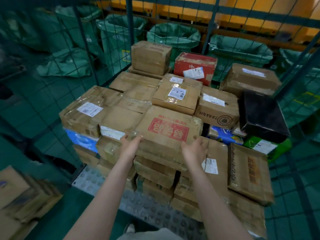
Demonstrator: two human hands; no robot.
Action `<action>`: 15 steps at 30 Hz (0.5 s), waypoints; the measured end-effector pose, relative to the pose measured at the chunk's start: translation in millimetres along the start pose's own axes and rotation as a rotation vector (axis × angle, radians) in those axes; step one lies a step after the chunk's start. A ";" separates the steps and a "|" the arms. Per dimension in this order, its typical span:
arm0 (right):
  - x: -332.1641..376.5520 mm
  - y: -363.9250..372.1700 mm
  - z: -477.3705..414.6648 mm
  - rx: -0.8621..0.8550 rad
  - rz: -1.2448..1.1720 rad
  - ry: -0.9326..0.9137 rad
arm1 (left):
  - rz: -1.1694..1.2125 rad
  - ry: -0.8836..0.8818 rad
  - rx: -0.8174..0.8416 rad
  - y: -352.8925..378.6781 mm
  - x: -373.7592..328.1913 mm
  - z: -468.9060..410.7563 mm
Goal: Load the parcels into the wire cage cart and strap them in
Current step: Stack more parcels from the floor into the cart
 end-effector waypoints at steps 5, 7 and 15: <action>20.9 29.4 28.6 0.143 0.087 -0.127 | 0.089 -0.032 -0.087 -31.9 22.7 30.3; 24.4 44.6 40.6 0.212 0.074 -0.150 | 0.106 -0.040 -0.132 -49.0 30.6 42.4; 52.3 136.5 123.2 0.548 0.145 -0.275 | 0.184 -0.024 -0.310 -149.4 64.5 89.0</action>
Point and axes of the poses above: each hand's wrist, its own z-axis away from the middle knuckle, its own y-axis out of the palm, x = y × z, the point moved 9 cm from there along -z, towards the middle knuckle, and after that the axes turned 2 degrees about x, right-handed, at the moved point
